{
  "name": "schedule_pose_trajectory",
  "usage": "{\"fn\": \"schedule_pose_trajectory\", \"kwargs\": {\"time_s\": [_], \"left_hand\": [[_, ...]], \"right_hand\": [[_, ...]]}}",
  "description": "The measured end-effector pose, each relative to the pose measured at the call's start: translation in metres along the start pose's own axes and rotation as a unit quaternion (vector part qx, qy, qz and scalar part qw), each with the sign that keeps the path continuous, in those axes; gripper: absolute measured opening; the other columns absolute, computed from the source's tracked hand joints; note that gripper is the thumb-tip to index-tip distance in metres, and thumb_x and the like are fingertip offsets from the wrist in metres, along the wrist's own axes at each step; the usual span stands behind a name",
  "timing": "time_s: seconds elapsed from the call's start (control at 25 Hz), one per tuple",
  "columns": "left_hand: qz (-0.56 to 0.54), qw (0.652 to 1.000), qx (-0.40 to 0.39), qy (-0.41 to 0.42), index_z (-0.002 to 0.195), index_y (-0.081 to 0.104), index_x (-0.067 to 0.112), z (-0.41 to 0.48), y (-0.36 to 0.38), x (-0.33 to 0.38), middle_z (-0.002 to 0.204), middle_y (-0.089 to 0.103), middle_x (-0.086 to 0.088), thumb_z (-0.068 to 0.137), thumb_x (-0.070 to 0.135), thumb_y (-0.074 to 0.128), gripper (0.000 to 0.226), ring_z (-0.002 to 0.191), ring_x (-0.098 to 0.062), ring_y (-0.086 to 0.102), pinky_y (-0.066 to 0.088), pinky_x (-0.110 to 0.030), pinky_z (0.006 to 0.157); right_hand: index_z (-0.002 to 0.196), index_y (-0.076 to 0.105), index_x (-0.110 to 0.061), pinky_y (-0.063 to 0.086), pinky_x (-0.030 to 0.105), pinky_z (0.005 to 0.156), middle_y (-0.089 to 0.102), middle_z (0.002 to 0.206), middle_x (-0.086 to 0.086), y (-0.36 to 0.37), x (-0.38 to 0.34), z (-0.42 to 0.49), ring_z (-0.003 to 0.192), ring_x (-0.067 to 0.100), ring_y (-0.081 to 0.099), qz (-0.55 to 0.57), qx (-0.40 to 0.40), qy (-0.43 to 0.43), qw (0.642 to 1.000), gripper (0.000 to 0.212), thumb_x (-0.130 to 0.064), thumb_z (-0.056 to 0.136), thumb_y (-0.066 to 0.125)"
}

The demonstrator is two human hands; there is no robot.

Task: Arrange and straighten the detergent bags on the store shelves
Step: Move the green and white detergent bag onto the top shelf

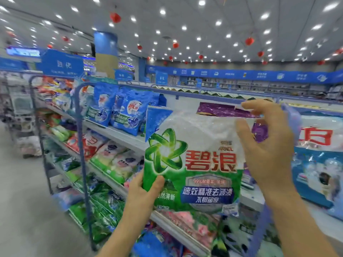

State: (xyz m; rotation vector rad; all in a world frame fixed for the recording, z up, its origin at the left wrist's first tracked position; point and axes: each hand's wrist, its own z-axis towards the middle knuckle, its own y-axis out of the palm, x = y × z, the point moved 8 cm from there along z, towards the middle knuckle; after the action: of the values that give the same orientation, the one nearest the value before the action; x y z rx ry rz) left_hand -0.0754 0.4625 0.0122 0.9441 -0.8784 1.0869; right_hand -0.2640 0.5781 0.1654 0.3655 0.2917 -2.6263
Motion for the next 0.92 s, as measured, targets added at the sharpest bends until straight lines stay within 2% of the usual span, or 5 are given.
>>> {"fn": "schedule_pose_trajectory", "kwargs": {"time_s": [0.36, 0.52, 0.68, 0.8, 0.92], "left_hand": [[0.000, 0.999, 0.011, -0.033, 0.115, 0.057, 0.021, 0.158, -0.131, -0.038, 0.120, 0.062, 0.001, 0.053, 0.081, 0.060, 0.086, 0.110, -0.021, 0.058, 0.042, -0.047, 0.102], [0.035, 0.998, -0.047, -0.038, 0.117, 0.054, 0.020, 0.244, -0.113, -0.054, 0.115, 0.064, -0.003, 0.074, 0.058, 0.063, 0.059, 0.094, -0.012, 0.063, 0.052, -0.021, 0.084], [0.113, 0.984, -0.139, -0.019, 0.138, 0.037, 0.024, 0.321, -0.075, -0.071, 0.134, 0.046, 0.009, 0.077, 0.062, 0.056, 0.074, 0.122, -0.007, 0.048, 0.038, -0.028, 0.105], [0.096, 0.982, -0.163, -0.009, 0.103, 0.052, 0.031, 0.361, -0.059, -0.084, 0.101, 0.061, 0.014, 0.090, 0.029, 0.056, 0.015, 0.082, 0.013, 0.061, 0.047, -0.005, 0.064], [0.096, 0.974, -0.201, -0.030, 0.109, 0.052, 0.024, 0.398, -0.047, -0.112, 0.106, 0.063, 0.009, 0.090, 0.019, 0.057, 0.021, 0.094, -0.001, 0.063, 0.050, -0.009, 0.068]], "right_hand": [[0.125, 0.029, -0.044, 0.036, 0.029, 0.102, 0.038, 0.119, -0.026, 0.236, 0.062, -0.097, 0.111, -0.004, 0.040, 0.226, -0.245, 0.448, 0.830, 0.045, -0.040, 0.085, 0.050], [0.115, 0.047, -0.039, 0.047, 0.009, 0.068, 0.059, 0.114, -0.020, 0.286, 0.102, -0.077, 0.093, -0.010, 0.058, 0.200, -0.243, 0.411, 0.856, 0.043, -0.042, 0.074, 0.060], [0.104, 0.051, -0.037, 0.047, 0.015, 0.070, 0.064, 0.109, -0.015, 0.319, 0.160, -0.048, 0.094, -0.001, 0.060, 0.150, -0.220, 0.414, 0.870, 0.025, -0.034, 0.082, 0.063], [0.108, 0.053, -0.031, 0.049, 0.011, 0.067, 0.066, 0.107, -0.012, 0.337, 0.190, -0.032, 0.091, -0.003, 0.062, 0.098, -0.210, 0.389, 0.892, 0.035, -0.021, 0.080, 0.070], [0.122, 0.037, -0.029, 0.042, 0.000, 0.066, 0.056, 0.105, -0.024, 0.351, 0.203, -0.025, 0.091, -0.014, 0.052, 0.034, -0.191, 0.365, 0.910, 0.058, -0.010, 0.079, 0.071]]}}
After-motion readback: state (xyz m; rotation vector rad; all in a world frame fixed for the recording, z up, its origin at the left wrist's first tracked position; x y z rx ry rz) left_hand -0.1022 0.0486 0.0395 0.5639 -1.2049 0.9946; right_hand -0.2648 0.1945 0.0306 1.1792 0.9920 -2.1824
